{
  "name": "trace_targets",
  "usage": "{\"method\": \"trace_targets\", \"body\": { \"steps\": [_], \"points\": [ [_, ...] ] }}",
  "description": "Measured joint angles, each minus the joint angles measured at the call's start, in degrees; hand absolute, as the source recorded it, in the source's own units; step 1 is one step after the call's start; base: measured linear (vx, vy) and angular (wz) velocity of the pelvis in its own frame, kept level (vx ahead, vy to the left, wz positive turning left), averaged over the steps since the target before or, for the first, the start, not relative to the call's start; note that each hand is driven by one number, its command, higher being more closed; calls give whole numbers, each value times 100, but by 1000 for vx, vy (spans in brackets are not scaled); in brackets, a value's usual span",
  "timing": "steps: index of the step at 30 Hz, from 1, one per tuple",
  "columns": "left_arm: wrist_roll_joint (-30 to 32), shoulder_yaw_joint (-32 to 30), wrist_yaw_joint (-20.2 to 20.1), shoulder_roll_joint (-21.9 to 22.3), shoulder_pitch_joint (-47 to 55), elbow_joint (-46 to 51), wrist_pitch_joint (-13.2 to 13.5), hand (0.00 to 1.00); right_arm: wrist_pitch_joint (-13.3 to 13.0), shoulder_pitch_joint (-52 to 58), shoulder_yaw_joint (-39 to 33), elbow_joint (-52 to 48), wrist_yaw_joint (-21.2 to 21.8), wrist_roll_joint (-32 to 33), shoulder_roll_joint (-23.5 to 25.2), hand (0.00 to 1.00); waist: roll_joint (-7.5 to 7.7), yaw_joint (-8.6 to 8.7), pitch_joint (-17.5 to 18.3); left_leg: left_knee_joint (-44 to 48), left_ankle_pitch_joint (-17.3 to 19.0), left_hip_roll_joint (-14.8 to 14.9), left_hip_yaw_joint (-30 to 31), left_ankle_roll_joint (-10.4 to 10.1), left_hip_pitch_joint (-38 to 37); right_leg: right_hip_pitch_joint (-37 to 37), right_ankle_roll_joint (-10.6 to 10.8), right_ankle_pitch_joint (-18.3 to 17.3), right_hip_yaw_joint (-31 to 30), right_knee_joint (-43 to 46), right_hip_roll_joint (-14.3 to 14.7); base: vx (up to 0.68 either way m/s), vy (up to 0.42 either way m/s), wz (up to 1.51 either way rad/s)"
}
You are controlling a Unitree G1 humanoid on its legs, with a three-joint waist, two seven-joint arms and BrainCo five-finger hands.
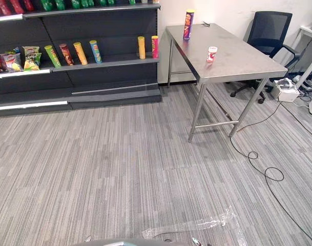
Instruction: Put the gum and the chips on the shelf.
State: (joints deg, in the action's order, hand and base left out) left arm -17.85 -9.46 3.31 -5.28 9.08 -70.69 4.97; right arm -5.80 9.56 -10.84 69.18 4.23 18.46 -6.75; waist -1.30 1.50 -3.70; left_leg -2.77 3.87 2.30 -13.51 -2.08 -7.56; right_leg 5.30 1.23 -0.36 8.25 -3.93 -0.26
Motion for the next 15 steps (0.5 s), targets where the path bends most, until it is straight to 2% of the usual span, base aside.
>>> {"method": "trace_targets", "body": {
  "steps": [6,15],
  "points": [
    [0,-62,-3,8,-66,-2,18,0,-6,-150,-48,106,-1,6,1,0,-15,-9,-128,-43,68,15,-20,-106,-139,209,34,18,53,-202,35,57,-15,1],
    [-4,-174,1,36,-167,-101,93,0,-75,-320,-171,95,2,48,47,0,-12,-11,-250,-98,70,43,-141,-109,-272,283,45,10,-6,-206,61,-39,-26,-5]
  ]
}}
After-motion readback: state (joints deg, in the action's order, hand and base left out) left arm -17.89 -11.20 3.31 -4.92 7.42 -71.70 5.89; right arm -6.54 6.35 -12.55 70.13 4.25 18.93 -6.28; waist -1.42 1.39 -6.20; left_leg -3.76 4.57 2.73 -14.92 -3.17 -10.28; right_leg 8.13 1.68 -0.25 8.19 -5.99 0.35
